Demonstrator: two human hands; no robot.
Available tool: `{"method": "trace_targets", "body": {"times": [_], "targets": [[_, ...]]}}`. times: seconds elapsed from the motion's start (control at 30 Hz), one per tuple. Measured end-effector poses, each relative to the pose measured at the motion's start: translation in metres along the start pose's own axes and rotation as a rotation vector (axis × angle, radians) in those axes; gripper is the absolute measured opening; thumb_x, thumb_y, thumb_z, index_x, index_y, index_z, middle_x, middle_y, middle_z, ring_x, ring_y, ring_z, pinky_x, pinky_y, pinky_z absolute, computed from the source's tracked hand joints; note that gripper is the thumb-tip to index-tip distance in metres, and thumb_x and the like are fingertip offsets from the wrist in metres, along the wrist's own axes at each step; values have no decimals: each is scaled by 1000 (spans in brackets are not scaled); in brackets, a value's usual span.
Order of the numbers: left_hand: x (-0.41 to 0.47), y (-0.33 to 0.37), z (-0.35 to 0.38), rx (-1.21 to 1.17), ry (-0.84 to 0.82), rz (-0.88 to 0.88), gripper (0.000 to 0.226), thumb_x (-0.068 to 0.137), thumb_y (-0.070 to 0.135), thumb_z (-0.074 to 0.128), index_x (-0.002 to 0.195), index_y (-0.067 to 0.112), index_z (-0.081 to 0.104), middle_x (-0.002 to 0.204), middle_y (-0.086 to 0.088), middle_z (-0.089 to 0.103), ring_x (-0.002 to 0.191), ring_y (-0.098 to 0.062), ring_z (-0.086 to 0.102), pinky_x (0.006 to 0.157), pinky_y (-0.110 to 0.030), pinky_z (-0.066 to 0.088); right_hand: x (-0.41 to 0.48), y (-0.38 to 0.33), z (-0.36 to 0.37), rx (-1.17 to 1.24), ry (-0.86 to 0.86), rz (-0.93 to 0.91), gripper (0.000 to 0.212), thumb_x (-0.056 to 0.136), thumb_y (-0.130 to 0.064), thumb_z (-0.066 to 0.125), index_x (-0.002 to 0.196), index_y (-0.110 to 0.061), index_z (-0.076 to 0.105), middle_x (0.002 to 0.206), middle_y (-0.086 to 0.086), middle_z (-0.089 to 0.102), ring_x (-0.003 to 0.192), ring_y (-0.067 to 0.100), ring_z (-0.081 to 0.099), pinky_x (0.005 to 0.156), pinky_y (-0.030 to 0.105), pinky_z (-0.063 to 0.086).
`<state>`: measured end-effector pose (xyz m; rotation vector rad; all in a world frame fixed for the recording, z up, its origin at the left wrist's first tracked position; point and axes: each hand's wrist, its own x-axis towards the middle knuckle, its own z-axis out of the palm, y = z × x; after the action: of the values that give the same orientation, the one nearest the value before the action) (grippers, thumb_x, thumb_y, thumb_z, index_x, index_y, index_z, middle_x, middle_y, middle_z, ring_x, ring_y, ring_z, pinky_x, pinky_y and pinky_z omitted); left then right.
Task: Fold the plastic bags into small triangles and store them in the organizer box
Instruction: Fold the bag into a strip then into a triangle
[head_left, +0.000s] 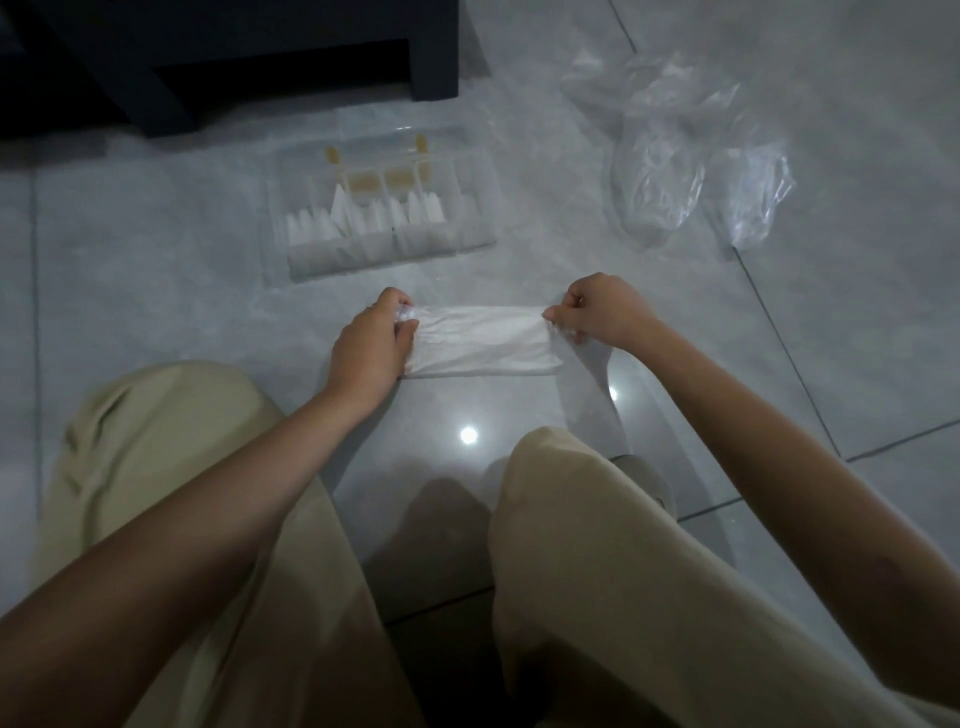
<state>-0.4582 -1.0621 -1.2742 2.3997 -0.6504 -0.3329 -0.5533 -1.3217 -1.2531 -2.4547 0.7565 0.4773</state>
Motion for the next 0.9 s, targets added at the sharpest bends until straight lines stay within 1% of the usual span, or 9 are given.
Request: {"method": "trace_targets", "body": {"times": [0.27, 0.4, 0.5, 0.57, 0.63, 0.67, 0.73, 0.83, 0.9], "targets": [[-1, 1, -1, 222, 87, 30, 19, 96, 22, 51, 108, 8, 56, 108, -10, 58, 94, -30, 56, 70, -36, 38, 6, -5, -5, -101, -60, 11, 40, 93, -43, 56, 63, -17, 55, 57, -5, 64, 65, 13, 59, 75, 30, 47], [3, 2, 0, 366, 63, 278, 29, 88, 21, 59, 114, 7, 59, 127, -17, 52, 116, -36, 48, 91, -42, 34, 9, -6, -6, -118, -86, 18, 41, 93, -44, 55, 63, -18, 56, 56, -5, 63, 61, 10, 58, 73, 29, 45], [2, -2, 8, 479, -130, 517, 51, 93, 33, 39, 137, 10, 49, 151, -14, 39, 141, -26, 33, 110, -40, 14, 9, -6, -5, -132, -68, 15, 41, 94, -45, 55, 63, -18, 57, 56, -5, 63, 60, 9, 56, 70, 28, 43], [-3, -6, 14, 574, -246, 531, 66, 94, 43, 16, 151, 11, 26, 159, -7, 21, 147, -15, 10, 115, -37, -9, 8, -6, -5, -146, -67, 29, 42, 94, -45, 55, 62, -17, 56, 56, -5, 63, 61, 10, 57, 70, 29, 43], [-6, -13, 18, 603, -306, 472, 73, 91, 51, 0, 154, 14, 6, 161, 0, 1, 143, -7, -8, 112, -37, -21, 5, -9, -7, -157, -71, 65, 43, 93, -47, 55, 63, -16, 58, 60, -3, 65, 67, 14, 60, 73, 30, 45], [-7, -15, 19, 614, -315, 453, 75, 89, 52, -3, 154, 15, 2, 159, 3, -5, 142, -6, -11, 112, -38, -21, 2, -12, -8, -182, -54, 102, 41, 92, -49, 55, 68, -16, 61, 69, 0, 68, 76, 17, 63, 77, 31, 46], [-7, -15, 20, 616, -309, 448, 74, 91, 52, -2, 154, 15, 2, 159, 2, -5, 144, -8, -9, 113, -42, -17, -10, -22, -6, -404, 77, 156, 42, 91, -52, 54, 101, -12, 64, 106, 10, 67, 106, 27, 59, 93, 36, 39], [-7, -15, 24, 618, -282, 458, 68, 96, 48, 12, 154, 12, 16, 161, -4, 12, 148, -17, 10, 115, -49, -7, -32, -55, 17, -499, 308, -44, 61, 98, -49, 41, 142, -6, 37, 149, 17, 35, 140, 31, 28, 115, 44, 14], [-7, -14, 25, 620, -266, 467, 67, 96, 46, 17, 152, 11, 24, 159, -7, 21, 147, -22, 19, 114, -52, -2, -42, -79, 46, -429, 241, -236, 61, 104, -42, 24, 153, -6, 15, 161, 14, 10, 149, 28, 5, 119, 42, -3]]}}
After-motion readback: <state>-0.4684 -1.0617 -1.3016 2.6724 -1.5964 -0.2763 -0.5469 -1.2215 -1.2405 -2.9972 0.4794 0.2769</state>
